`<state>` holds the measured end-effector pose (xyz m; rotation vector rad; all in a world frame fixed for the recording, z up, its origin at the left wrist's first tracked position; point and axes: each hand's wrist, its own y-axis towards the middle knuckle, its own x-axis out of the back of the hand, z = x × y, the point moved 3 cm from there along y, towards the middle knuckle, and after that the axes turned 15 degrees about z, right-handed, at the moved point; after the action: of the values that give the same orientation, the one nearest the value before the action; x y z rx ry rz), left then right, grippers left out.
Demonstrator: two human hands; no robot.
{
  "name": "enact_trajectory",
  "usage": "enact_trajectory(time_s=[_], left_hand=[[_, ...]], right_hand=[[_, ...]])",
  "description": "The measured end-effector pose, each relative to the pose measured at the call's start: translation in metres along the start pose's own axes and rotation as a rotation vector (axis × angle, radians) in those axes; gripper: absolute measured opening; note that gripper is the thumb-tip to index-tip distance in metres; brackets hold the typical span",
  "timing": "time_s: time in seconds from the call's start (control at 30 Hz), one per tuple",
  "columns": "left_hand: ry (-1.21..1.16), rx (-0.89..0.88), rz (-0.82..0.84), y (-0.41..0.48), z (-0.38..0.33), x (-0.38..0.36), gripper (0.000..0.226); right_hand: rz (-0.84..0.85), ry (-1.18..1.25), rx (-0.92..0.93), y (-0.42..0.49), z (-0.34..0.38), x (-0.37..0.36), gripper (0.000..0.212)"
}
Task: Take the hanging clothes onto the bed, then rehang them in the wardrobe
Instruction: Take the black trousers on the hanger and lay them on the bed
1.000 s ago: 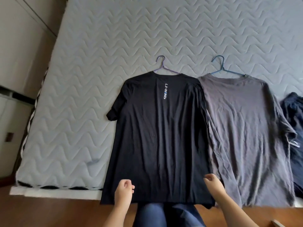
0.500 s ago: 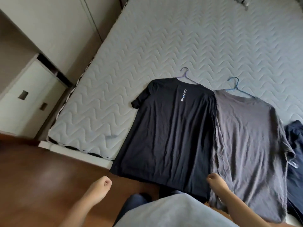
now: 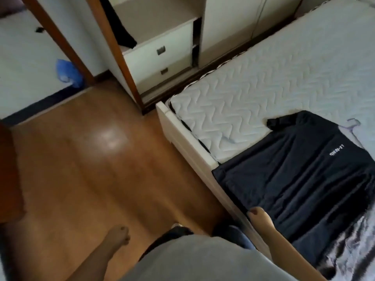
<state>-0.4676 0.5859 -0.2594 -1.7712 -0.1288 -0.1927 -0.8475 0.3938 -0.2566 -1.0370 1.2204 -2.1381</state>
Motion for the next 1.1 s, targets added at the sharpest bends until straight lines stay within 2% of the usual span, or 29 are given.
enact_trajectory(time_s=[0.17,0.27,0.33,0.37,0.43,0.5,0.67,0.8,0.93,1.1], left_hand=[[-0.351,0.164,-0.116,-0.006,0.059,0.042,0.016],[-0.478,0.175,-0.177,0.005,0.057,0.060,0.020],[-0.521,0.153,-0.176,0.016,0.039,0.069,0.025],[-0.545,0.136,-0.165,0.022,0.026,0.072,0.025],[-0.569,0.088,-0.143,0.038,-0.006,0.082,0.023],[-0.560,0.031,-0.114,0.054,-0.046,0.094,0.019],[-0.486,-0.045,-0.131,0.079,-0.153,0.156,0.020],[-0.417,-0.192,-0.205,0.083,-0.251,0.227,0.025],[-0.359,-0.480,-0.292,0.056,-0.358,0.294,0.017],[-0.248,-0.790,-0.366,0.011,-0.460,0.369,0.014]], right_hand=[[0.051,-0.120,0.128,0.017,0.079,-0.024,0.020],[0.038,-0.185,0.140,0.037,0.104,-0.011,0.018],[0.025,-0.182,0.101,0.053,0.118,0.001,0.005],[0.026,-0.184,0.071,0.063,0.127,0.008,0.006],[0.043,-0.199,0.012,0.089,0.145,0.020,0.014],[0.059,-0.199,-0.011,0.116,0.172,0.030,0.012],[0.145,-0.039,-0.002,0.158,0.291,0.041,0.014],[0.194,0.006,0.152,0.179,0.417,0.049,0.008],[0.199,0.010,0.311,0.191,0.538,0.052,0.008],[0.122,0.002,0.556,0.192,0.666,0.062,0.021]])
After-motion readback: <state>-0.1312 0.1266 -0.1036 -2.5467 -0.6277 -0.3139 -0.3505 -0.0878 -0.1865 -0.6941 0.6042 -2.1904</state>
